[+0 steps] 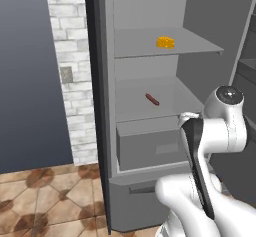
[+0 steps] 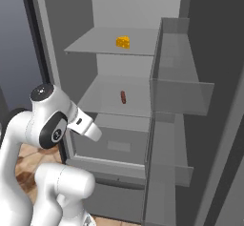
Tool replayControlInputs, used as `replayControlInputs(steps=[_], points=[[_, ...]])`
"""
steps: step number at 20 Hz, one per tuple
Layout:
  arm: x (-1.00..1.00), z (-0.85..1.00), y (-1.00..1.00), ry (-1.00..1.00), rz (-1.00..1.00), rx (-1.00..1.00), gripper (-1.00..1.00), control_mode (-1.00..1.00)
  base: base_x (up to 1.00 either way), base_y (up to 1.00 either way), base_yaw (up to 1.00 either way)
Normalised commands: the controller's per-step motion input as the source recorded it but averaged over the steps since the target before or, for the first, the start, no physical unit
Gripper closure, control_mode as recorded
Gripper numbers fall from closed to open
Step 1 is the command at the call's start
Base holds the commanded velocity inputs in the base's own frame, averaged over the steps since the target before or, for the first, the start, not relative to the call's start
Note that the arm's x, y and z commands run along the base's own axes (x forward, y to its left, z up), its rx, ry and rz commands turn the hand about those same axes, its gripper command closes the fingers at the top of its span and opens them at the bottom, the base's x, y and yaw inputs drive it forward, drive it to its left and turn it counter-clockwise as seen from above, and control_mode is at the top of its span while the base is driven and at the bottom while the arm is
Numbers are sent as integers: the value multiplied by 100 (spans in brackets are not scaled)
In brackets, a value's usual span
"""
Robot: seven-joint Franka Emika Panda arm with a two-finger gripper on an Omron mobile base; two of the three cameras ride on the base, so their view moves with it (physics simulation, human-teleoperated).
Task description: Retrieve the sausage and cheese from the fridge and place them on the cutting board on the counter.
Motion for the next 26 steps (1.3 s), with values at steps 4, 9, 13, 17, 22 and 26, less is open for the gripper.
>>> replayControlInputs(steps=[4, 9, 13, 17, 22, 26], points=[[9, -3, 6, 1, -6, -5, -100, -100, 0, 0, 0], [55, 4, 4, -2, 10, 0, -100, -100, 0, 0, 0], [56, 19, -2, -7, 31, 8, -100, -100, 0, 0, 0], [54, 14, -1, 0, 32, 5, -100, -100, 0, 0, 0], [62, 6, 4, -7, 13, 0, -100, -100, 0, 0, 0], [55, 0, 0, -8, 5, 0, -100, -100, 0, 0, 0]])
